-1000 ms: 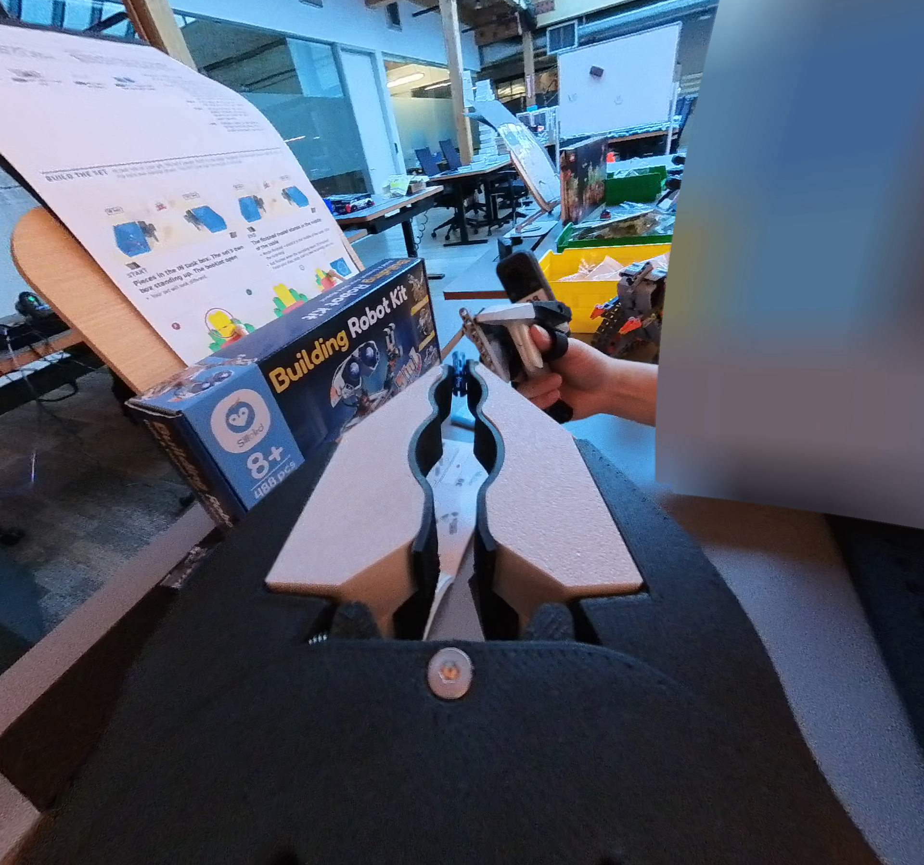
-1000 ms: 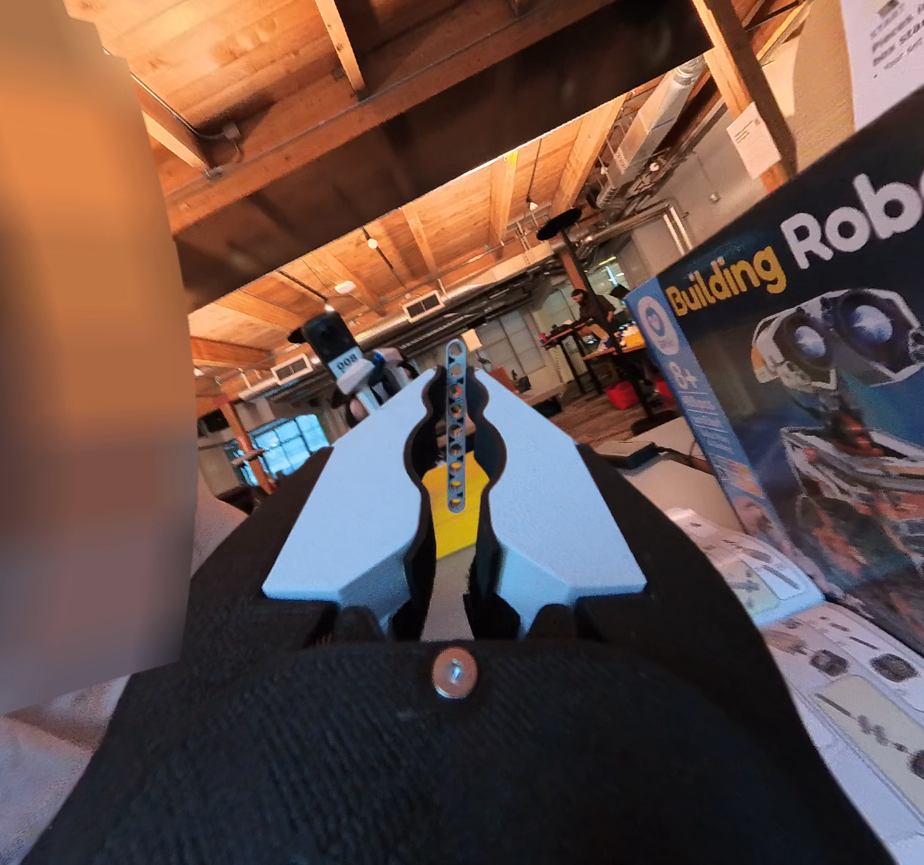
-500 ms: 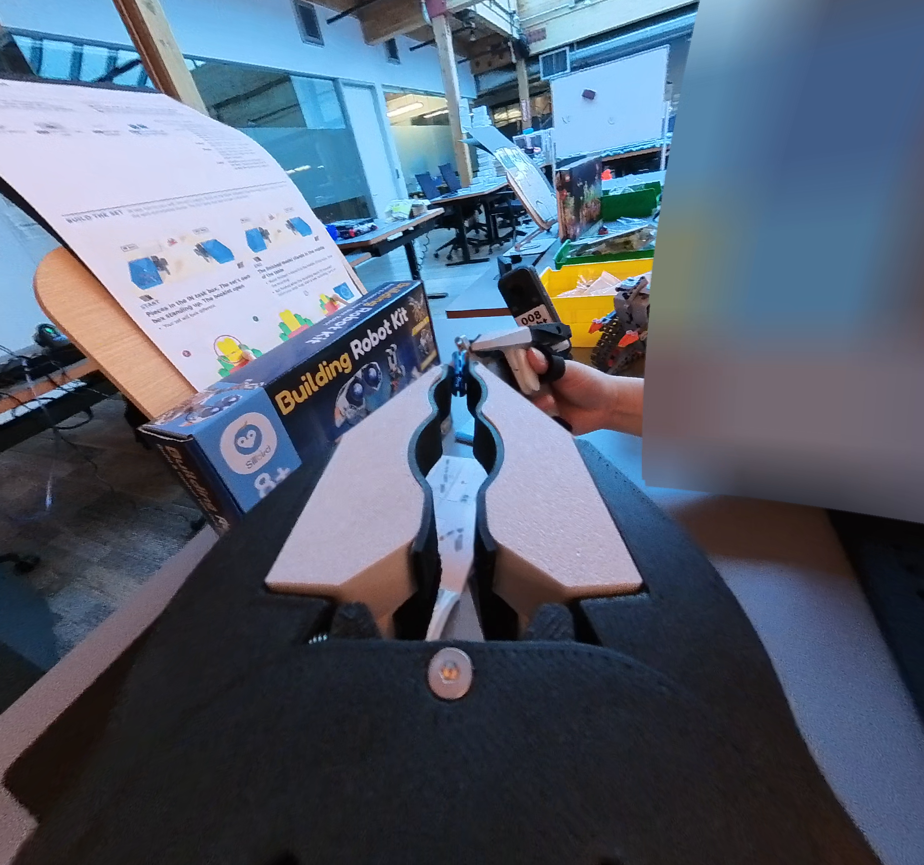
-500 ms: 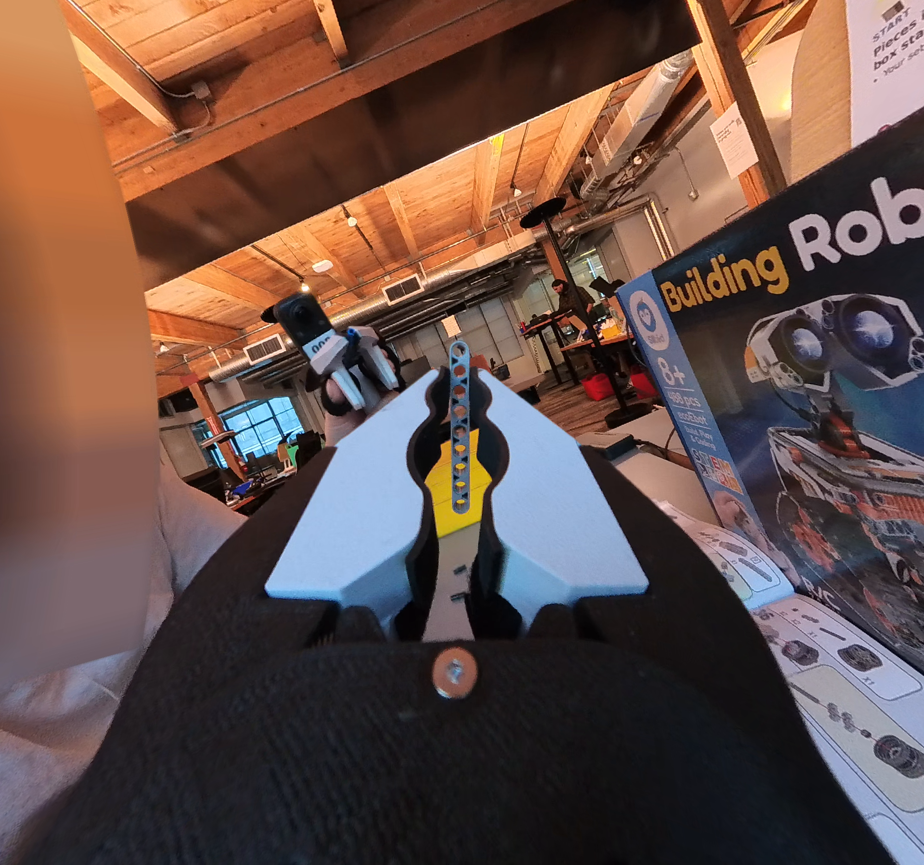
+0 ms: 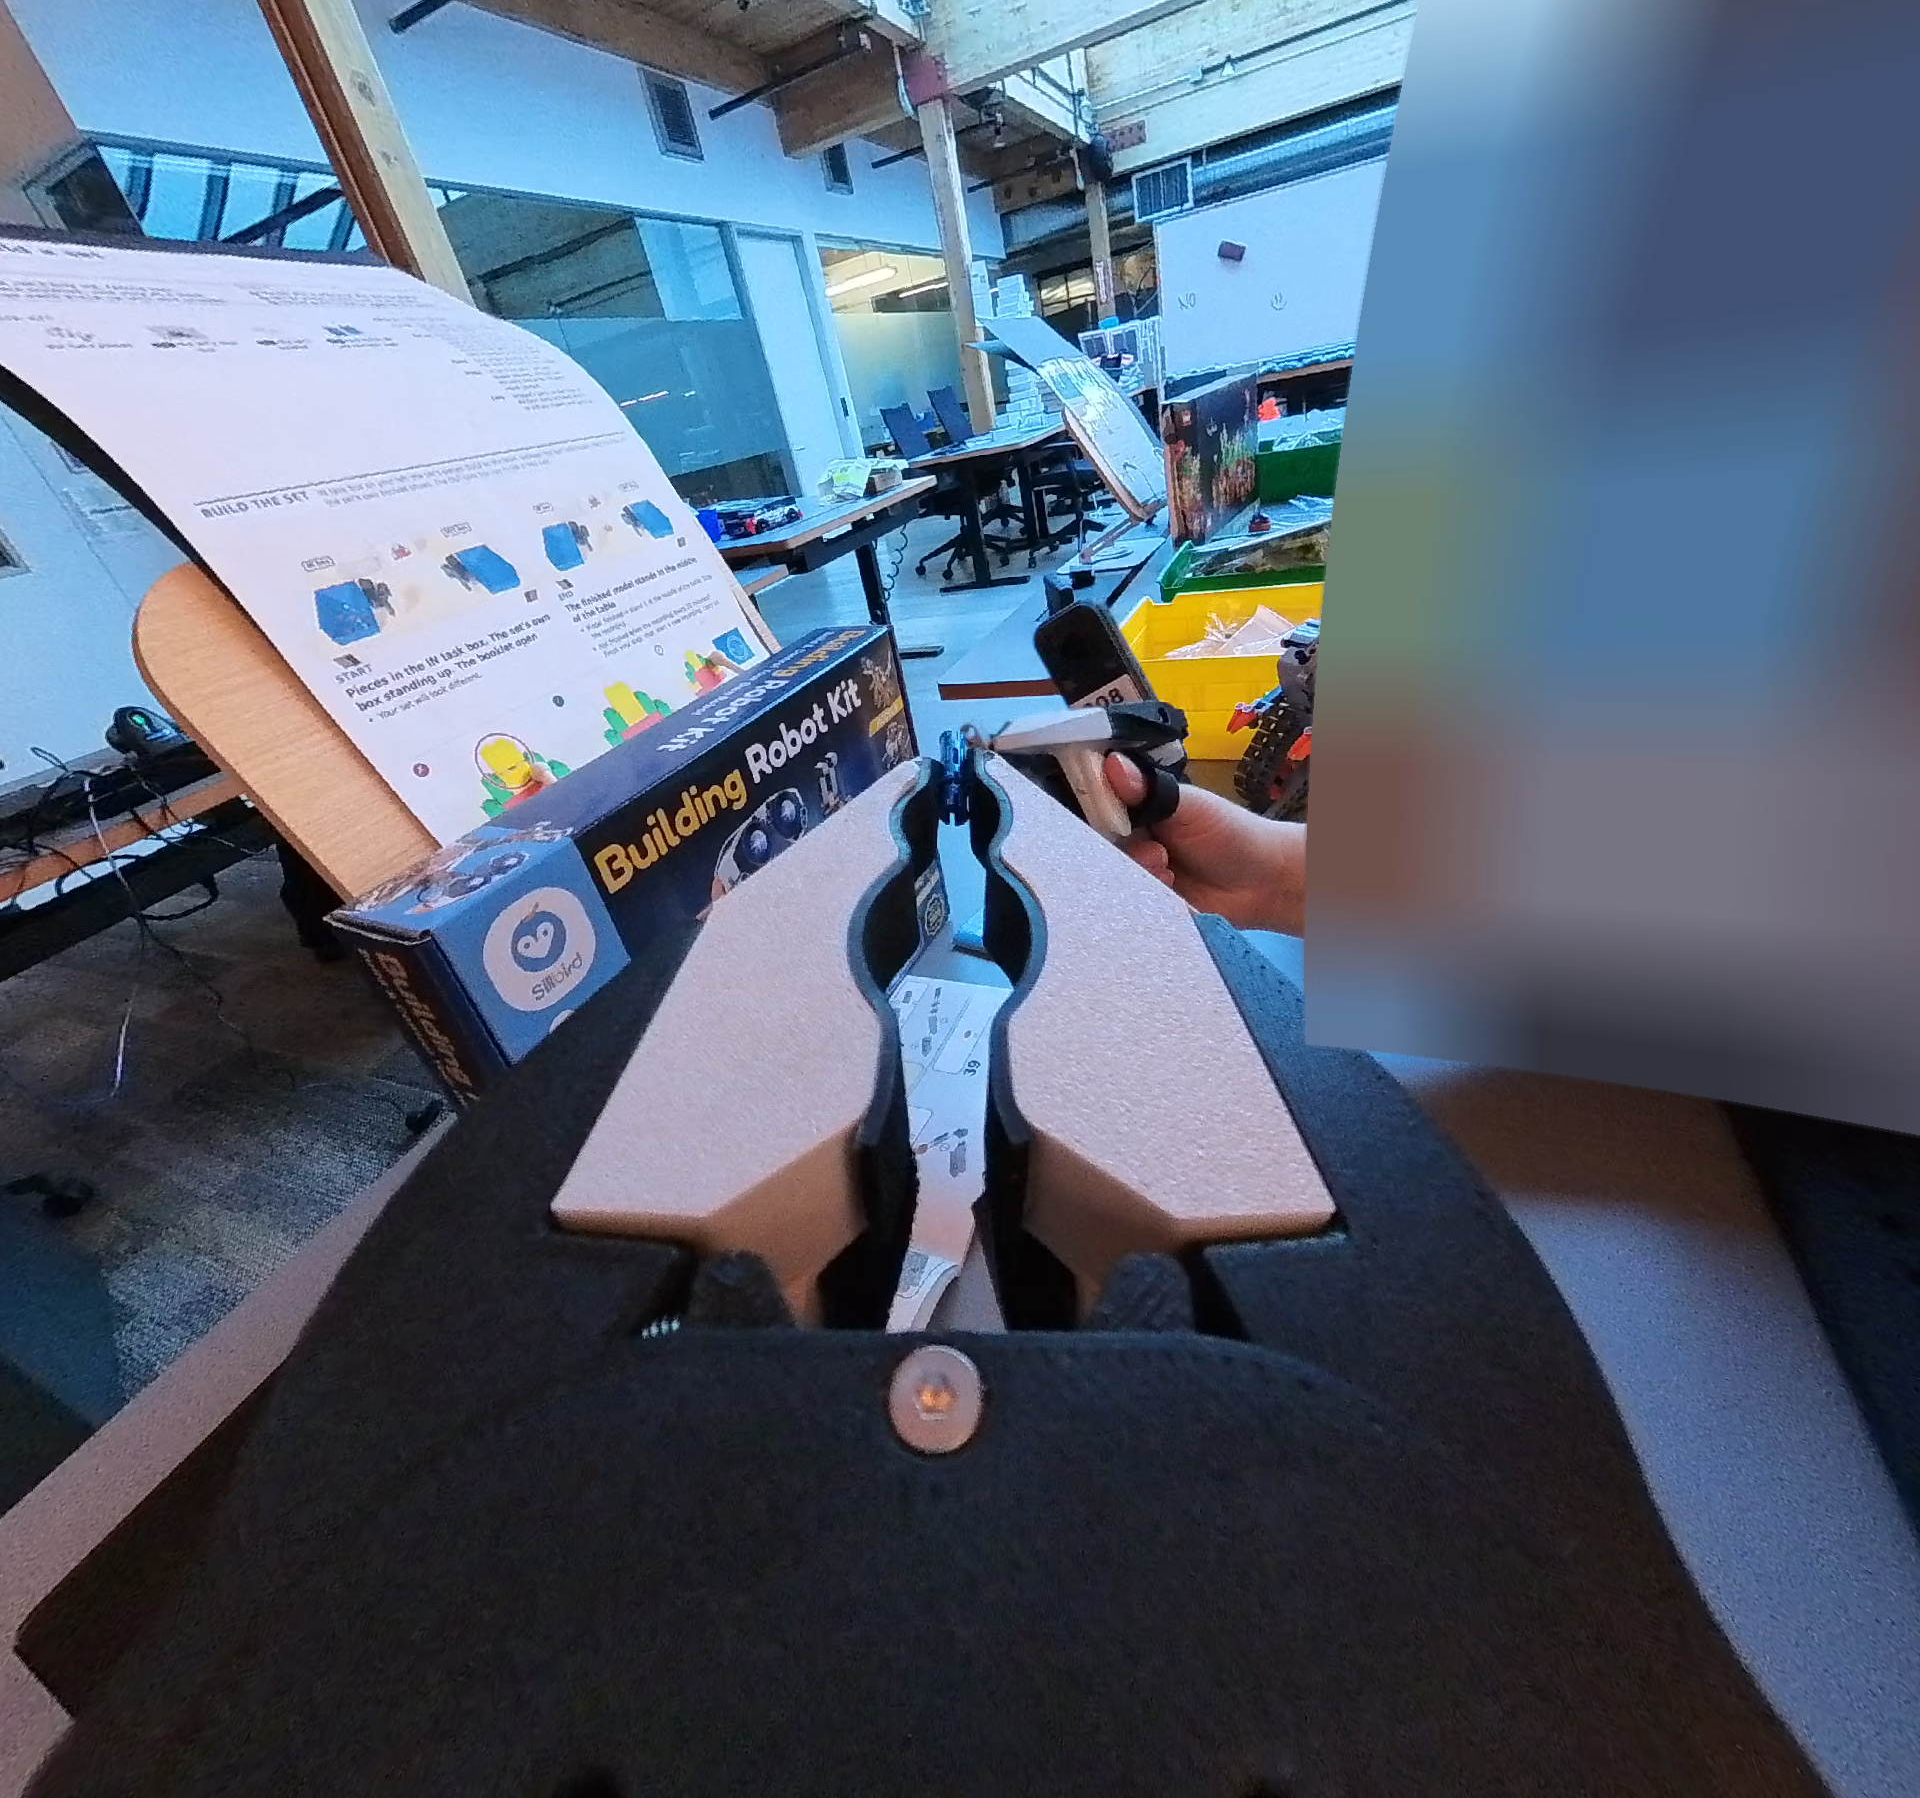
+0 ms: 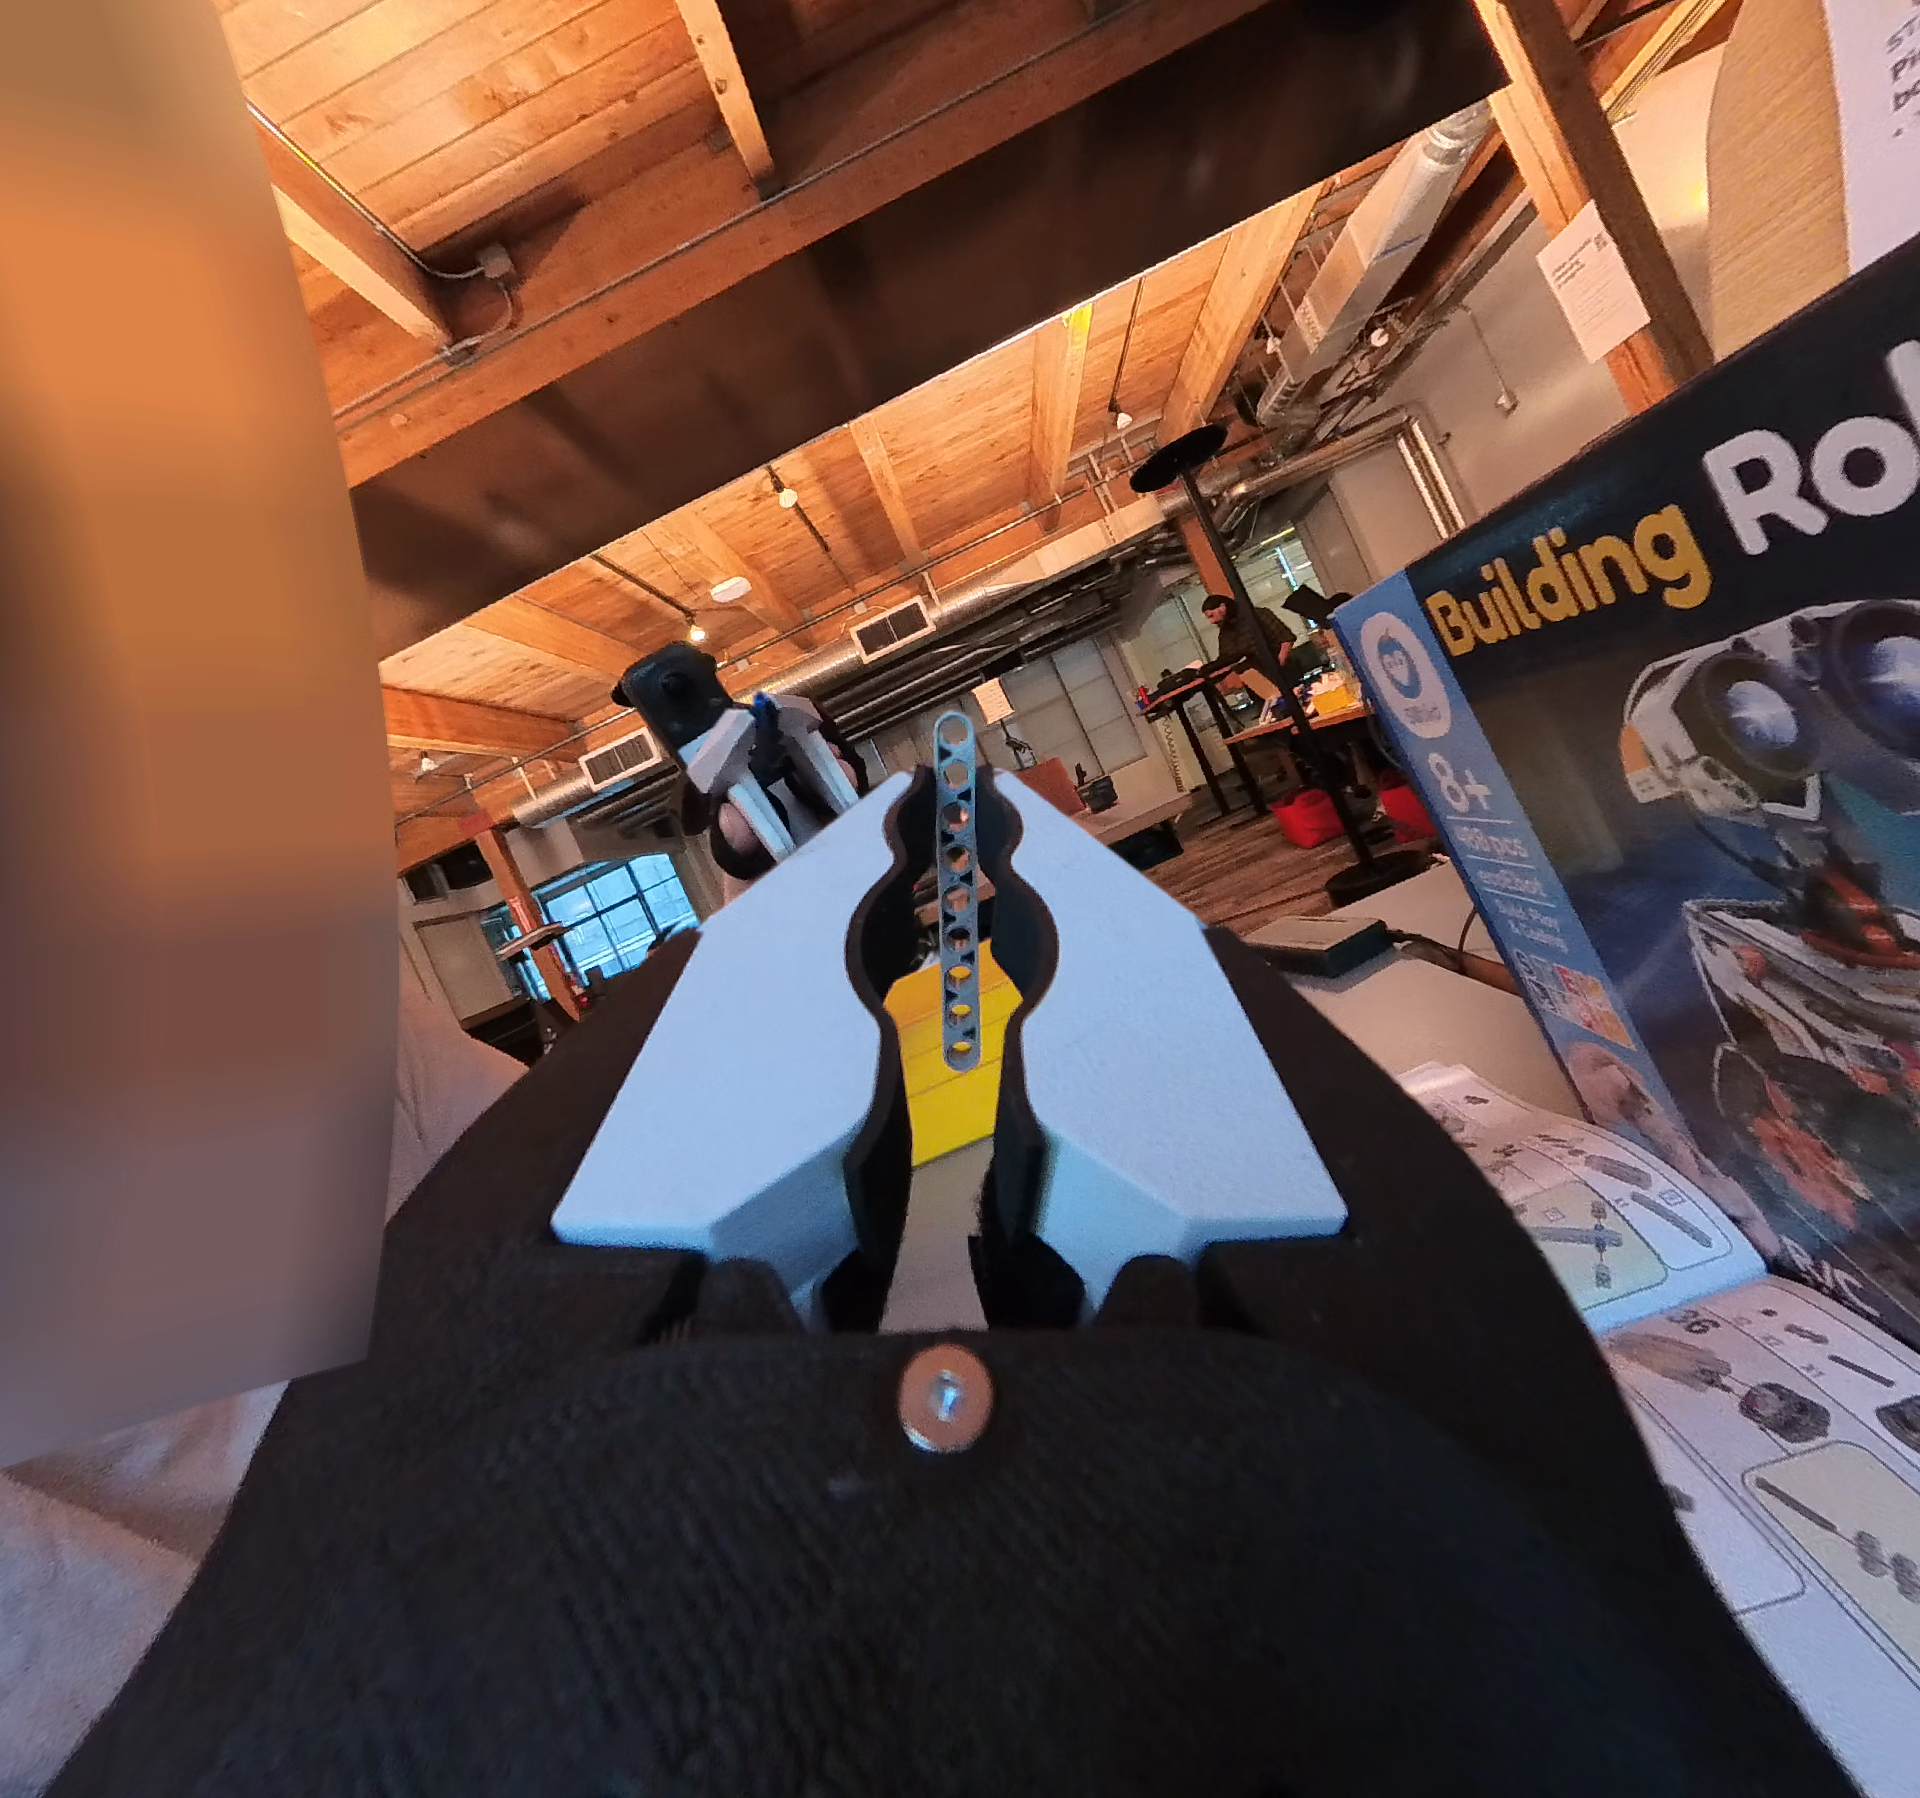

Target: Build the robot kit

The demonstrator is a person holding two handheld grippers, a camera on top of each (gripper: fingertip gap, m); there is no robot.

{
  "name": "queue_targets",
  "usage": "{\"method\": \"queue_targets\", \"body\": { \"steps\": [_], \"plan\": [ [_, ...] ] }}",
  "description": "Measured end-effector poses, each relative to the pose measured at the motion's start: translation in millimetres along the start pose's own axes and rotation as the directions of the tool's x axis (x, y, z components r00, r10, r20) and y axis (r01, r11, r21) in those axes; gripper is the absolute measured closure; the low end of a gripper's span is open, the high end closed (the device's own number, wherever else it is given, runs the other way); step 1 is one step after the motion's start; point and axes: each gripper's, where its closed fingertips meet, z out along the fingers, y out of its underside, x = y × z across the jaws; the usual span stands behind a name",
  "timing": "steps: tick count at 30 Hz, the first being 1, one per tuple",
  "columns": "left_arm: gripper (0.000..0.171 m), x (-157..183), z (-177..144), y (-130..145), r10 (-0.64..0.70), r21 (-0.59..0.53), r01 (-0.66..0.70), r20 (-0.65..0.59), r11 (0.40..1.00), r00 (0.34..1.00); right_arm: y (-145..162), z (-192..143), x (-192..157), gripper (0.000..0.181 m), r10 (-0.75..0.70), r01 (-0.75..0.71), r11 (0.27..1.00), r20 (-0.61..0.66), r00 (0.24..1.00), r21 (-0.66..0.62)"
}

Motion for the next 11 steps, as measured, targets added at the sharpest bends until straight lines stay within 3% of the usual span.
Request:
{"method": "queue_targets", "body": {
  "steps": [8,11],
  "plan": [
    [0.169,2,0,-1,-0.007,-0.004,0.006,-0.010,1.000,1.000,11,6,-1,0.175,0.071,-0.070,0.997,0.036,0.997,-0.033],
    [0.169,1,0,1,0.000,-0.014,0.000,-0.004,1.000,1.000,13,9,-8,0.175,0.137,-0.134,0.990,0.107,0.985,-0.033]
  ]
}}
